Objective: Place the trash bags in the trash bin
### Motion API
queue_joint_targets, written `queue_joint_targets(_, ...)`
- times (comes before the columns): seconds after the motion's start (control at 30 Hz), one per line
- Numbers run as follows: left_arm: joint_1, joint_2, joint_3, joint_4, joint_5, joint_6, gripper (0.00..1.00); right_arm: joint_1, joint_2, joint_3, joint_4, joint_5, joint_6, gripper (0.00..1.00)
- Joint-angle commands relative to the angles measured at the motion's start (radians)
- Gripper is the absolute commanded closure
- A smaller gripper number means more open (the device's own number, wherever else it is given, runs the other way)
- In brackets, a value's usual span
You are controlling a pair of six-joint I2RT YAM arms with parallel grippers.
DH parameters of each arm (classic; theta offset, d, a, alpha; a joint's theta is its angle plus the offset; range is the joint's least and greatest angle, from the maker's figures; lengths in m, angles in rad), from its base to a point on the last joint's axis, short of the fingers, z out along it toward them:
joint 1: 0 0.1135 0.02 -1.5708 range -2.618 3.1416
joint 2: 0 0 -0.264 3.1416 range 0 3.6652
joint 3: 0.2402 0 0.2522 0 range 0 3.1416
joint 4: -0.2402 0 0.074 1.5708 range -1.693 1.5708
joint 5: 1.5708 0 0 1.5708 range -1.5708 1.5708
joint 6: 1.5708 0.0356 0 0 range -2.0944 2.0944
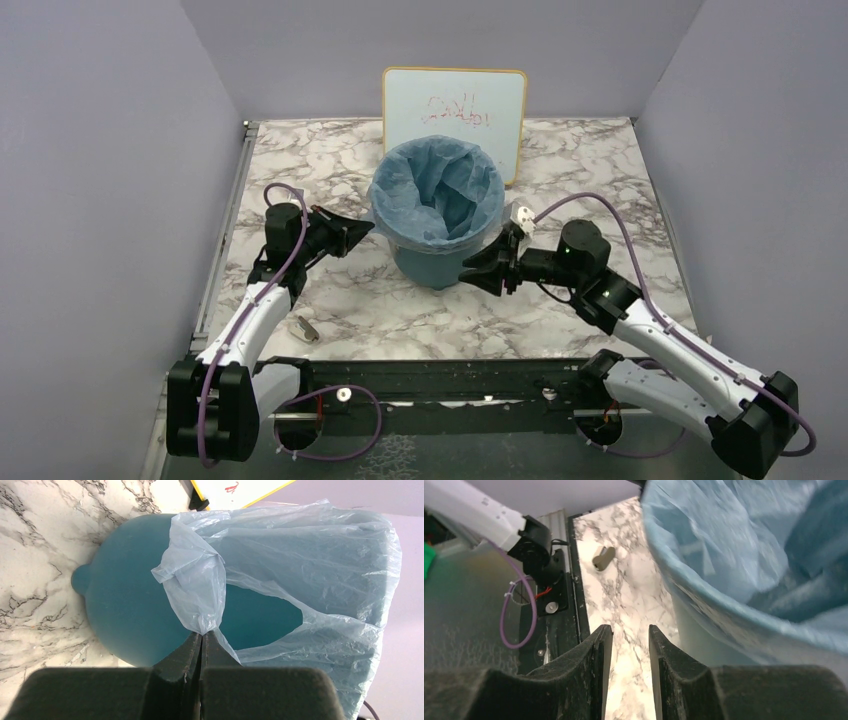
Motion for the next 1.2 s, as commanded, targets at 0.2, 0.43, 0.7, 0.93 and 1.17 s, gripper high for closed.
queue_joint_targets(0.2, 0.003, -0.024, 0.023, 0.021, -0.024, -0.009, 1.0, 0.025, 0.061, -0.019, 0.29, -0.189, -0.271, 0.59)
queue_joint_targets(0.43, 0.003, -0.019, 0.029, 0.024, -0.024, -0.009, 1.0, 0.036, 0.12, -0.133, 0.442, -0.022, -0.372, 0.59)
queue_joint_targets(0.7, 0.003, -0.014, 0.027, 0.025, -0.018, -0.009, 1.0, 0.036, 0.066, -0.228, 0.43, 0.049, -0.534, 0.54)
queue_joint_targets(0.93, 0.003, -0.007, 0.024, 0.025, -0.011, -0.011, 1.0, 0.037, -0.011, -0.184, 0.448, -0.042, -0.452, 0.53)
queue_joint_targets(1.17, 0.003, -0.019, 0.011, 0.027, -0.013, -0.02, 1.0, 0.037, 0.094, -0.146, 0.562, 0.044, -0.471, 0.53)
